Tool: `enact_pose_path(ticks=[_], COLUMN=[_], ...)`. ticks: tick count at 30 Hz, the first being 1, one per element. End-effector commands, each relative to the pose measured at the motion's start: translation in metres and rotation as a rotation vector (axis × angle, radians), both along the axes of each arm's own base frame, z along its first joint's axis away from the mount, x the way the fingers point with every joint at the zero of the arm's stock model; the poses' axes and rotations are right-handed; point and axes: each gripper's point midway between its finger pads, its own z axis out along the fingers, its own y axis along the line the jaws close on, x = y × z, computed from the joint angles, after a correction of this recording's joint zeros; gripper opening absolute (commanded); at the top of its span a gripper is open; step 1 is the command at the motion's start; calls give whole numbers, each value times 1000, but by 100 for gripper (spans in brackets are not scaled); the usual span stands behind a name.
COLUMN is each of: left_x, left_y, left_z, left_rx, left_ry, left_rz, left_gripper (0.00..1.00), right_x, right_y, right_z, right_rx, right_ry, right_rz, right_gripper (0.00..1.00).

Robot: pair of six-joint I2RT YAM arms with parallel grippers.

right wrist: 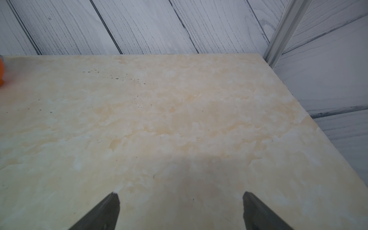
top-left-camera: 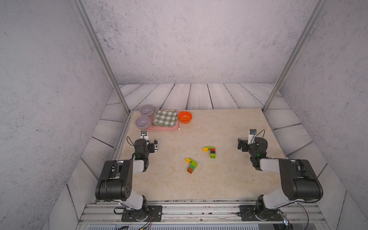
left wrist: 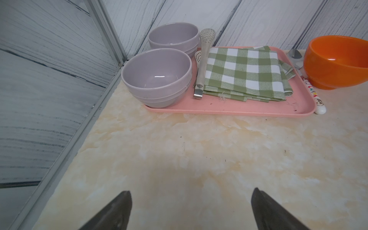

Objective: Assemble the letter r with lego
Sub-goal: Reset both arms

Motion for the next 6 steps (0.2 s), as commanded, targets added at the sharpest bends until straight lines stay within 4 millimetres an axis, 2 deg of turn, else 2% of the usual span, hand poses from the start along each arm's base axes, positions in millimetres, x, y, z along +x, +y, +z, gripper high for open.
enact_pose_path(ticks=[1, 6], left_x=[3, 3], left_y=[3, 3], left_z=[7, 7], left_rx=[-1, 0], left_ry=[-18, -18], left_rz=[12, 12], left_gripper=[98, 98], right_x=[1, -1], right_y=[0, 0], right_z=[-2, -2], right_rx=[8, 10], right_ry=[7, 1], right_rz=[4, 1], right_gripper=[99, 99])
